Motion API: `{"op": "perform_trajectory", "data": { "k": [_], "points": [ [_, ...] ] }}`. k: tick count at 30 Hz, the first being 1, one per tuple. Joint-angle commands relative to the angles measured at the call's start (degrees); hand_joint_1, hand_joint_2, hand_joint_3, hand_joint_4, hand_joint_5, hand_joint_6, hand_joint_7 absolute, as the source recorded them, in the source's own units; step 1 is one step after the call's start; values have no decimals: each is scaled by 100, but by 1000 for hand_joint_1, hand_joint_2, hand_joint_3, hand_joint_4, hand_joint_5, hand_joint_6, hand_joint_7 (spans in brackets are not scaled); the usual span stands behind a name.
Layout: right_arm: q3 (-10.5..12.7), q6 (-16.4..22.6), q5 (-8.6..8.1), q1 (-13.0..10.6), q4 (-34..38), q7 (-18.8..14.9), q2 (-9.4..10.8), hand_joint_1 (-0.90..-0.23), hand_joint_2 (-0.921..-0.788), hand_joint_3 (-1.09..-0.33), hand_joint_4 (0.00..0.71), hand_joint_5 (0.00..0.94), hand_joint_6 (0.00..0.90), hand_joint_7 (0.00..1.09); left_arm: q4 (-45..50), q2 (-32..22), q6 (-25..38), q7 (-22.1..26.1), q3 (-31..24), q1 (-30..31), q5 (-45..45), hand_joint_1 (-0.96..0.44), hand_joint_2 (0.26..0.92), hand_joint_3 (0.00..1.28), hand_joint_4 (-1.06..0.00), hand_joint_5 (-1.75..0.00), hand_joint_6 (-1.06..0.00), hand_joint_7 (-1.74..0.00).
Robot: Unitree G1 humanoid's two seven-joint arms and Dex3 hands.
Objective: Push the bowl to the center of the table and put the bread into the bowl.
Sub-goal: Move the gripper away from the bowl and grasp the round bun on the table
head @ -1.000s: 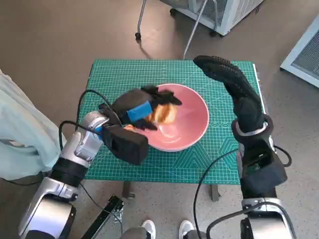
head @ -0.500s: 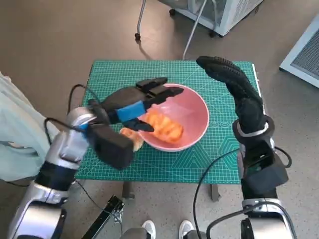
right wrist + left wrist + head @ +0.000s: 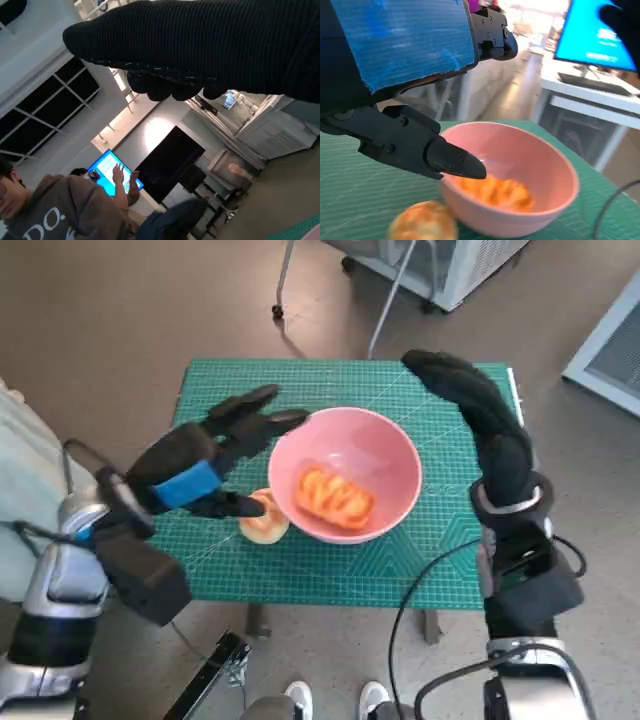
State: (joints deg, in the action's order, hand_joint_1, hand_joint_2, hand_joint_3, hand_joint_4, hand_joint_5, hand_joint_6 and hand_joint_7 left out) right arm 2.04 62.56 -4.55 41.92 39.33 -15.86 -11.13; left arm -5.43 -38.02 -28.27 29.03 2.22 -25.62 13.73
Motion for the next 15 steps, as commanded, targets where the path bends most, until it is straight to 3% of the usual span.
{"op": "perform_trajectory", "data": {
  "k": [1, 9, 15],
  "points": [
    [-14, -40, -130, -37, 63, -142, -27, -646, -921, -854, -1, 441, -1, 769, 80, -161, -72, -53, -165, 412, -84, -465, 842, 0, -94, -18, -85, -367],
    [6, -10, -299, -5, 132, -299, -33, -639, -921, -853, -1, 435, -1, 763, -7, -209, -106, -177, -255, 870, -9, -467, 843, 0, -98, -7, -114, -304],
    [51, -13, -324, 9, 156, -333, -46, -642, -921, -850, -1, 436, -1, 760, -321, -96, -139, -316, -258, 1025, -102, -468, 842, 0, -102, -6, -127, -277]
  ]
}}
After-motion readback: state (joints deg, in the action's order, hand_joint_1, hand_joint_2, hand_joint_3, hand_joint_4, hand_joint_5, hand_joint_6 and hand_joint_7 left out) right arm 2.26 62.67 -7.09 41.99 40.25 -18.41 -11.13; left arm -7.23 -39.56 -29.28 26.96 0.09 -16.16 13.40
